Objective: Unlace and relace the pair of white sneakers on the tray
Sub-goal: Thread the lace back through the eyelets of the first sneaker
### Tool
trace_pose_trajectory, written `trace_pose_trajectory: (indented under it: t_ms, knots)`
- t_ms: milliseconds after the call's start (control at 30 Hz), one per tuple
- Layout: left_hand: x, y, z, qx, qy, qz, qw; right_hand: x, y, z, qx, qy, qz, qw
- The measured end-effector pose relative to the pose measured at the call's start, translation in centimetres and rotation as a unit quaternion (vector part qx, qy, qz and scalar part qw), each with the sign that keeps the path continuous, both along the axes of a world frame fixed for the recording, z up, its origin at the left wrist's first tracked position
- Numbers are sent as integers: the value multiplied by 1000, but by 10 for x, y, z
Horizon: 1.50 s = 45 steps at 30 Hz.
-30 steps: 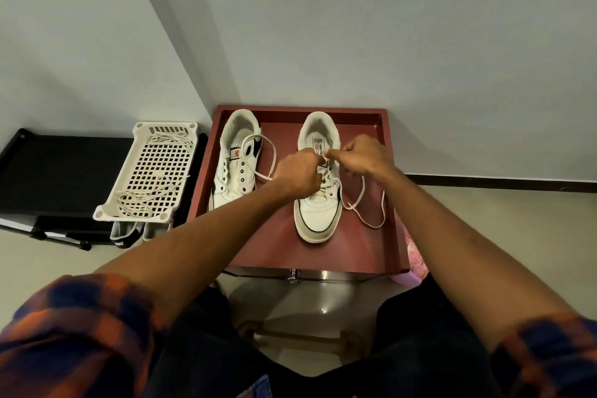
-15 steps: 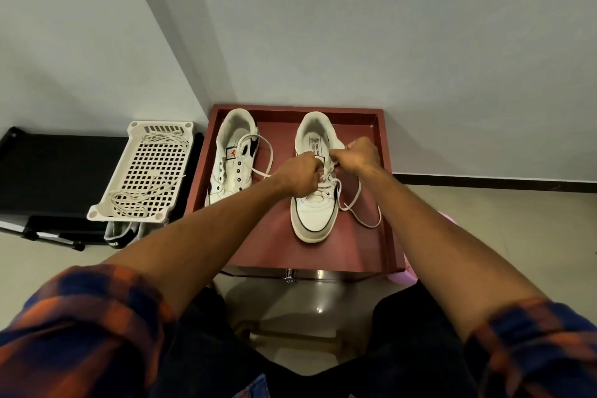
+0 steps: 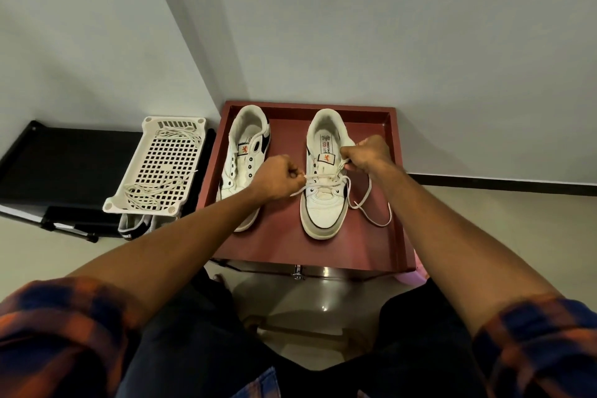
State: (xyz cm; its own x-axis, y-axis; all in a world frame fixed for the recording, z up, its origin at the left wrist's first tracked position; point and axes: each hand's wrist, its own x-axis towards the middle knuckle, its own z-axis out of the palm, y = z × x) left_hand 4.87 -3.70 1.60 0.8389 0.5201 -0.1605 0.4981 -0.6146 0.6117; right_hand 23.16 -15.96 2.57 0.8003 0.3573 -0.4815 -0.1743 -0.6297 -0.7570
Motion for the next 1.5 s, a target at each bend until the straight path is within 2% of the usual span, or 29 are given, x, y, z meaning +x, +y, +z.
trace_pose_trajectory:
  t_ms: [100,233,333,400,533,633,767,900,967,1033,1200,1300,1400,1500]
  knots:
    - [12,-11,6,52,-31,-15,998,-1,-1,2,-5,-11,7,1000]
    - [31,-22,12,126,-55,-98,986,-3,0,3,-7,-16,7,1000]
    - [46,-29,13,154,13,-163,974,-4,-2,4,-15,-29,10,999]
    - [53,-32,9,152,60,-170,972,-4,-3,4,-18,-28,9,999]
    - [55,-31,0,131,82,-151,976,-4,-2,1,-16,-30,4,999]
    - [50,-29,-2,138,59,-156,976,-2,-3,-1,-13,-31,3,999]
    - [35,-20,0,139,-29,-135,981,-4,-2,-1,-37,-64,11,997]
    - [12,-3,-1,53,-100,-41,993,-4,-3,-2,-32,-48,9,998]
    - [0,9,-1,7,-79,15,997,-3,-5,-3,-27,-42,3,999]
    - [-8,19,-2,-8,-42,27,999,-4,-4,-5,-19,-39,-3,999]
    - [0,11,7,57,-33,-19,998,-6,-2,-3,-12,-33,-6,999]
    - [18,-8,14,103,-51,-100,988,-6,-2,-1,-15,-35,-6,999]
    - [37,-26,11,190,-7,-170,967,-9,-2,1,-23,-44,-1,999]
    - [55,-35,3,239,50,-171,955,-8,-3,0,-25,-43,1,999]
